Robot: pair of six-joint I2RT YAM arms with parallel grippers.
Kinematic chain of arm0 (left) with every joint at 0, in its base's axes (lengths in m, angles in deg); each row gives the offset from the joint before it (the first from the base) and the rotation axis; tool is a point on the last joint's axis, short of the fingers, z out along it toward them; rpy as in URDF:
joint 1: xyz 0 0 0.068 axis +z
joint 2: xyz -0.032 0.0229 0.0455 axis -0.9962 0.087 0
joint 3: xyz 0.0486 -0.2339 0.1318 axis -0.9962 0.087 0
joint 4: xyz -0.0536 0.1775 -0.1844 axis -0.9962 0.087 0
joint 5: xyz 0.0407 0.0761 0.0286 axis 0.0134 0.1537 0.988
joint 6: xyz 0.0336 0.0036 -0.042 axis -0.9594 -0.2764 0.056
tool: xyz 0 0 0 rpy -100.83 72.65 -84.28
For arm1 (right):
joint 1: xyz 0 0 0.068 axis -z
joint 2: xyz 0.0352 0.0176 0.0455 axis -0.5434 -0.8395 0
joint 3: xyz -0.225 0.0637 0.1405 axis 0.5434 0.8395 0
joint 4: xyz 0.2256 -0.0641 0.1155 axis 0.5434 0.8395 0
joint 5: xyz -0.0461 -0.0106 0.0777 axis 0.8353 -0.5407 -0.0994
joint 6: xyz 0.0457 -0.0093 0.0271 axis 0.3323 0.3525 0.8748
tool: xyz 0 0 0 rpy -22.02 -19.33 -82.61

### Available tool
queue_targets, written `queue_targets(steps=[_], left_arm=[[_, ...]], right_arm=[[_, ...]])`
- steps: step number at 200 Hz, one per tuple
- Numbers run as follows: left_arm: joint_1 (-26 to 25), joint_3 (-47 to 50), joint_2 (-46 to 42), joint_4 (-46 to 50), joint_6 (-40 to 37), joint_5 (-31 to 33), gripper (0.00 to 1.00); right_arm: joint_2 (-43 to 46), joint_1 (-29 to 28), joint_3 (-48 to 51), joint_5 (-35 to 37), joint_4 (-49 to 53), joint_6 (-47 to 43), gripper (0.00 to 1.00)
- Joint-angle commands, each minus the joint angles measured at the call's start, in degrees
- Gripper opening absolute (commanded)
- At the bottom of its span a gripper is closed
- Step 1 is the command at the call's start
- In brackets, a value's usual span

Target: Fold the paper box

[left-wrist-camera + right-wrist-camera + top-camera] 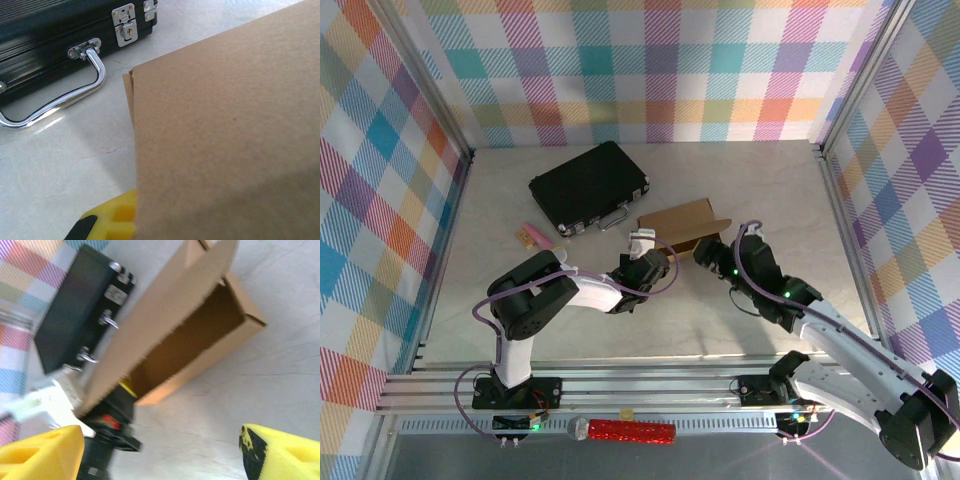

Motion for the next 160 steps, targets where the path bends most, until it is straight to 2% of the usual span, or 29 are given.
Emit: queue_targets(steps=[1,25,53,94,141,160], left_arm=[[-0.8,0.5,2.6,9.4,-1.9,-2.3,0.0],[-0.8,-0.3,2.8,10.1,-2.2,-2.3,0.0],[-0.8,-0.9,2.7,10.4,-2.5,-2.4,0.0],[-0.8,-1.1,2.4,10.7,-2.7,-2.7,0.0],[-0.8,-1.1,2.2,10.7,-3.4,-2.4,0.0],[-0.8,-1.3,2.3,10.6,-3.6,-2.4,0.0]], right_arm=[[-6.4,1.8,-5.3,-5.0,-0.9,11.2,0.81],[-14.4,5.1,-9.4,-12.2,0.8,19.0,0.78],[-16.8,5.8,-6.7,-13.7,-4.4,25.5,0.73],[-20.2,7.8,-4.7,-14.2,-11.2,27.6,0.46],[-23.7,8.5,-2.9,-13.6,-18.4,29.3,0.38],[-25.2,8.5,-3.4,-13.9,-18.7,29.5,0.25]])
